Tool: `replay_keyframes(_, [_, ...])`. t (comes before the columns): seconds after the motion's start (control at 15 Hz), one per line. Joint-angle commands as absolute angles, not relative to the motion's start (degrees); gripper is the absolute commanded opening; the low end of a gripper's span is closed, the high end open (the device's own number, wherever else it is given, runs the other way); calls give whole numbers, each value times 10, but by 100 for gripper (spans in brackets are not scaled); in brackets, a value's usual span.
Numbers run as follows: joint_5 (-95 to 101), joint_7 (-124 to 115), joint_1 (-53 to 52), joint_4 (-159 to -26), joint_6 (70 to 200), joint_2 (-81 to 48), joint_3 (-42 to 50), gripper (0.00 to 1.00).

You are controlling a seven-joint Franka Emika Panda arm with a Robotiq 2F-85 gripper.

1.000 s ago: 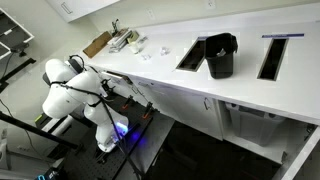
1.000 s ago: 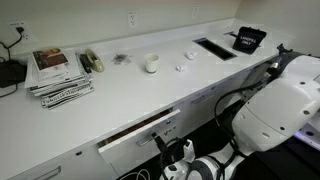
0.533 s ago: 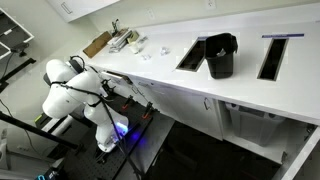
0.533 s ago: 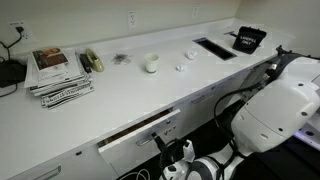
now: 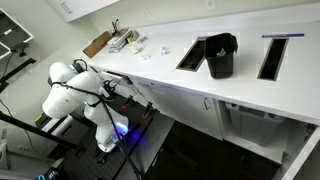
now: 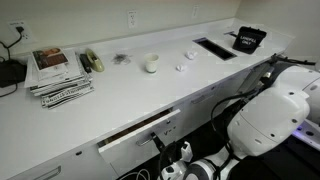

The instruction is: Open the drawer on the left

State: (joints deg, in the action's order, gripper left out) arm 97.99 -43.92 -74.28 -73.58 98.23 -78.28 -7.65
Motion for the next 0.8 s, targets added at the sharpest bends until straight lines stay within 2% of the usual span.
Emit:
replay_keyframes(0.0, [995, -431, -755, -690, 957, -815, -70, 36])
replay_keyframes(0.2, [1004, -437, -757, -670, 957, -828, -69, 12])
replay_keyframes(0.33, [1008, -438, -760, -658, 956, -835, -69, 1])
replay_keyframes(0.73, [999, -464, -780, -646, 934, -845, -78, 3])
